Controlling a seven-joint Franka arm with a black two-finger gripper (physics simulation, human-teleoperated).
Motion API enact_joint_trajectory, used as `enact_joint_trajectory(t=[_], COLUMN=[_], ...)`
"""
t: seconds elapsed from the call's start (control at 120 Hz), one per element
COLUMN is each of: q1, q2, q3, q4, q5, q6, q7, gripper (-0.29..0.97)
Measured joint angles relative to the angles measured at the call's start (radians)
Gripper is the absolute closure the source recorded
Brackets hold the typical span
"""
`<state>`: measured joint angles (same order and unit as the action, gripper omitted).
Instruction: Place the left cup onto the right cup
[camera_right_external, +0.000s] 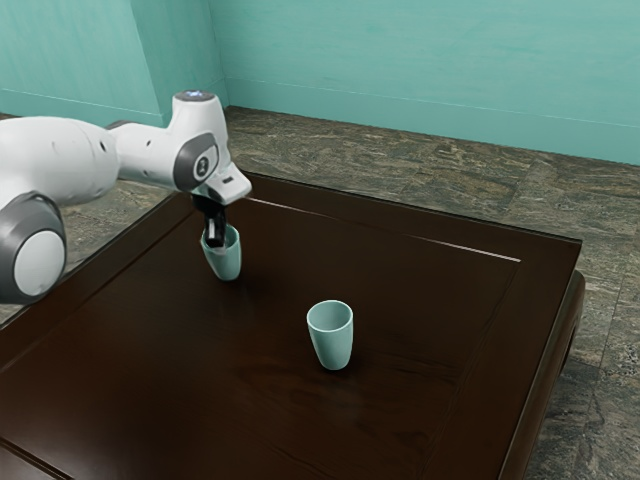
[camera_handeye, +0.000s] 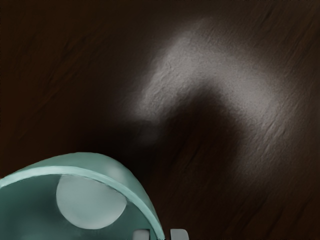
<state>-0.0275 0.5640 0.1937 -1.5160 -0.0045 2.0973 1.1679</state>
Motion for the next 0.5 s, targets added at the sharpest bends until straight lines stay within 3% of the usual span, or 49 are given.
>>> enact_joint_trajectory(t=[0.5], q1=[0.002], q2=[0.010], q3=[0.000], q4=[-0.003], q5=[0.013], q6=[0.012], q7=[0.005], gripper=[0.79])
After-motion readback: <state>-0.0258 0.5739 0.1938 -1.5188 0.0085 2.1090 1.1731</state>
